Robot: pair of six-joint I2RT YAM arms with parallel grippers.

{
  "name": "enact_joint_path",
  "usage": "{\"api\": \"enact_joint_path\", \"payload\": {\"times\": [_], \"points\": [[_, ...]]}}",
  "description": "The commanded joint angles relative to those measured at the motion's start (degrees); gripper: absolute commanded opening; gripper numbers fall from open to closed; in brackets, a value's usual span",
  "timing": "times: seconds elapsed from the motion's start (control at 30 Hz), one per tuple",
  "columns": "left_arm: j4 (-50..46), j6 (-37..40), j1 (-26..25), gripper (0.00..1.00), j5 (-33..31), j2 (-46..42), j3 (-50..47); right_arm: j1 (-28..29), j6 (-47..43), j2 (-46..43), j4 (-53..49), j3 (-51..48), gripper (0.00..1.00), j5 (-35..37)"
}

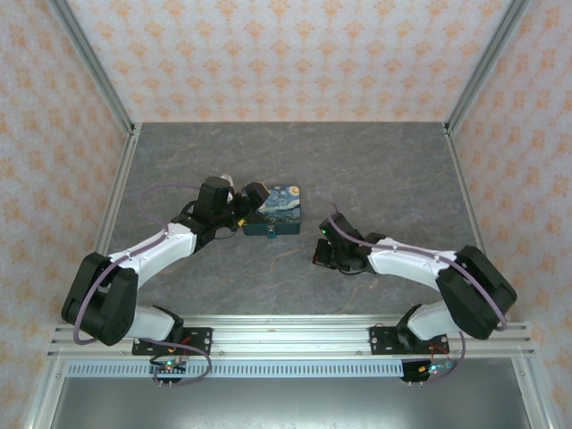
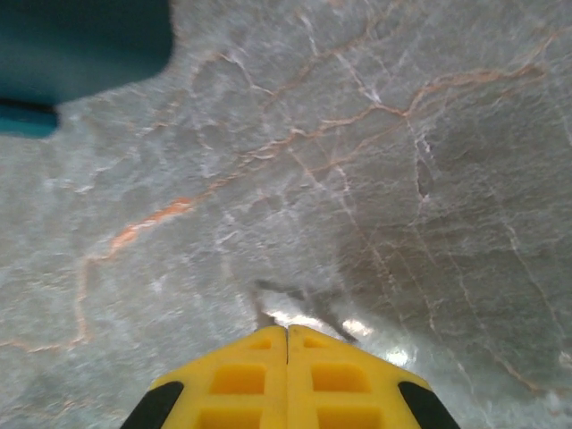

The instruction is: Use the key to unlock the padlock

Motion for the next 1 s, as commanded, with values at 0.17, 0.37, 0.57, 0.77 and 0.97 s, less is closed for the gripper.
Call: {"api": "enact_joint_path", "payload": {"times": [0.17,0.37,0.57,0.77,0.97], "points": [[1.0,-0.3,0.3,1.00,-0.1,-0.4,-0.4,-0.3,-1.6,7.0,-0.6,4.7,0.00,-0.1],[1.4,-0.3,0.3,1.00,-0.1,0.1,-0.3,-0.3,-2.0,4.6,-2.1,4.1,0.00,0.6],[1.3,-0.3,0.2,1.00,0.0,0.1,-0.3,-0.3,-1.9,1.9,-4.1,4.0,0.36,2.1],[1.9,-0.6,0.3,1.00,-0.1,0.2,-0.6,-0.2,2.3,2.1,-6.9,6.2,0.44,3.3],[2.4,-0.9,0.3,1.00,-0.1,0.1,-0.8,2.6,8.6,6.9,-12.3,11.8,0.48,7.0]]}}
